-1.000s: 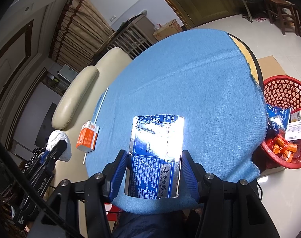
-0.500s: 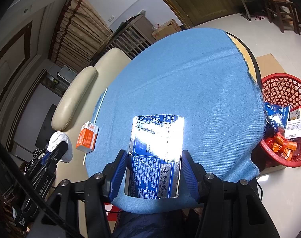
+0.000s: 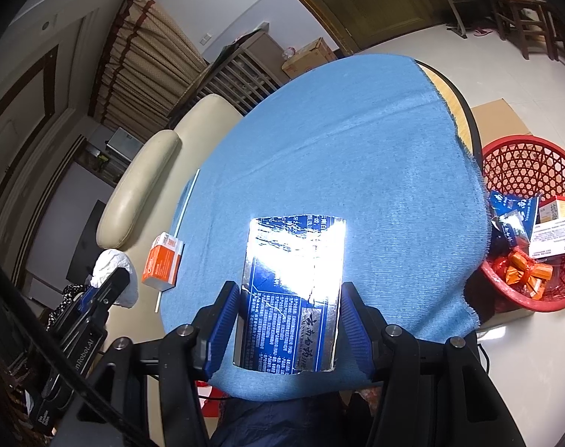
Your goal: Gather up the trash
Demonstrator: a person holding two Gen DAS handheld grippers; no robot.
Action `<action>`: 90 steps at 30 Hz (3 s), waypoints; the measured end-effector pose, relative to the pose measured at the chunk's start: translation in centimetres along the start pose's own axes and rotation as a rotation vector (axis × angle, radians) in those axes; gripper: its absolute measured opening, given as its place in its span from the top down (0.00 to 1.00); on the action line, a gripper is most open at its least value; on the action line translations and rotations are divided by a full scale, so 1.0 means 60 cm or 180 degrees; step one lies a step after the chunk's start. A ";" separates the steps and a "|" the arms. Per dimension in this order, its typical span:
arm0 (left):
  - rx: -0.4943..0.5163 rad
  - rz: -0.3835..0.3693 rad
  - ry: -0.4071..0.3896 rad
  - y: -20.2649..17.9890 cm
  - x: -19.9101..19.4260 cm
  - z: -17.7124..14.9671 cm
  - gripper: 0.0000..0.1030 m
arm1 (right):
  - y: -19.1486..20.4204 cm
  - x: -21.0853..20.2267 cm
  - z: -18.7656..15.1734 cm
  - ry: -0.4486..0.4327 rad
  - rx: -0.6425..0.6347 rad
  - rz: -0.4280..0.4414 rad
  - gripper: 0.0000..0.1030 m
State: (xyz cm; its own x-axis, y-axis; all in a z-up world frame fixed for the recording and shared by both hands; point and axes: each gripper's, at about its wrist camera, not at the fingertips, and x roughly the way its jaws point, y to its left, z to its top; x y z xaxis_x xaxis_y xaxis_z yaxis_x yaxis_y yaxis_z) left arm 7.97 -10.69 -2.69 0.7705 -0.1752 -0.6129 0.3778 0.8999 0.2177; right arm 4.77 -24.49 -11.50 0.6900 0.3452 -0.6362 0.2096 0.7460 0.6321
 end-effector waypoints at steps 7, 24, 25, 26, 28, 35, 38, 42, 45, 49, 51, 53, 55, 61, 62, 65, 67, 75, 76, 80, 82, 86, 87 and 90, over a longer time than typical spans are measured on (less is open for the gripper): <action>0.0033 -0.0031 0.0005 0.002 0.004 -0.002 0.74 | -0.009 -0.006 -0.002 -0.0025 0.0051 -0.0004 0.44; 0.0149 -0.0086 0.0045 -0.004 0.019 -0.004 0.74 | -0.035 -0.022 -0.004 -0.0066 0.0180 0.0003 0.44; 0.0159 -0.0085 0.0047 -0.005 0.019 -0.004 0.74 | -0.037 -0.023 -0.004 -0.0069 0.0190 0.0003 0.44; 0.0168 -0.0085 0.0051 -0.006 0.021 -0.005 0.74 | -0.038 -0.024 -0.004 -0.0070 0.0198 0.0004 0.44; 0.0177 -0.0094 0.0062 -0.007 0.024 -0.004 0.74 | -0.041 -0.025 -0.004 -0.0073 0.0221 0.0010 0.44; 0.0229 -0.0129 0.0081 -0.017 0.033 -0.001 0.73 | -0.056 -0.032 -0.005 -0.0076 0.0284 0.0012 0.44; 0.0267 -0.0148 0.0092 -0.025 0.036 0.001 0.73 | -0.063 -0.035 -0.004 -0.0078 0.0333 0.0010 0.44; 0.0313 -0.0181 0.0110 -0.036 0.041 0.003 0.73 | -0.075 -0.040 -0.002 -0.0097 0.0397 0.0010 0.44; 0.0344 -0.0211 0.0118 -0.047 0.045 0.007 0.73 | -0.086 -0.047 0.000 -0.0127 0.0447 0.0011 0.44; 0.0405 -0.0242 0.0118 -0.062 0.049 0.009 0.73 | -0.104 -0.058 0.005 -0.0160 0.0510 0.0014 0.44; 0.0440 -0.0268 0.0126 -0.072 0.051 0.011 0.73 | -0.114 -0.063 0.009 -0.0183 0.0553 0.0026 0.44; 0.0476 -0.0279 0.0123 -0.083 0.055 0.017 0.73 | -0.122 -0.068 0.012 -0.0206 0.0580 0.0029 0.44; 0.0522 -0.0296 0.0124 -0.096 0.059 0.024 0.74 | -0.132 -0.072 0.018 -0.0228 0.0624 0.0047 0.44; 0.0642 -0.0340 0.0149 -0.127 0.073 0.038 0.74 | -0.164 -0.078 0.027 -0.0277 0.0753 0.0061 0.44; 0.0666 -0.0347 0.0155 -0.133 0.075 0.040 0.74 | -0.170 -0.079 0.028 -0.0286 0.0772 0.0060 0.44; 0.0744 -0.0362 0.0165 -0.150 0.080 0.044 0.73 | -0.189 -0.084 0.029 -0.0314 0.0857 0.0066 0.44; 0.0799 -0.0384 0.0179 -0.165 0.084 0.047 0.73 | -0.201 -0.087 0.031 -0.0340 0.0910 0.0059 0.44; 0.1002 -0.0493 0.0214 -0.222 0.097 0.062 0.73 | -0.263 -0.110 0.042 -0.0467 0.1169 0.0023 0.43; 0.1016 -0.0510 0.0220 -0.226 0.097 0.062 0.73 | -0.268 -0.112 0.042 -0.0479 0.1188 0.0018 0.44; 0.1093 -0.0583 0.0241 -0.248 0.102 0.068 0.73 | -0.296 -0.126 0.047 -0.0554 0.1299 -0.0017 0.44; 0.1121 -0.0613 0.0252 -0.258 0.106 0.072 0.73 | -0.307 -0.133 0.049 -0.0591 0.1346 -0.0028 0.43; 0.1179 -0.0659 0.0264 -0.278 0.111 0.079 0.73 | -0.329 -0.147 0.054 -0.0669 0.1434 -0.0066 0.44; 0.1197 -0.0678 0.0270 -0.284 0.112 0.081 0.73 | -0.334 -0.150 0.055 -0.0682 0.1454 -0.0072 0.43; 0.1239 -0.0741 0.0291 -0.302 0.115 0.087 0.73 | -0.350 -0.163 0.057 -0.0741 0.1523 -0.0107 0.43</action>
State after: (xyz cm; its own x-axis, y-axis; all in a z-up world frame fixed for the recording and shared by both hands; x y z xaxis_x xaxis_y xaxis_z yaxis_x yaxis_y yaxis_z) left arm 9.13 -30.26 -6.91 0.6003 -0.3033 -0.7400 0.7137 0.6207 0.3246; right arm -4.01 -45.50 -17.03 0.8016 0.1495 -0.5789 0.4893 0.3924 0.7789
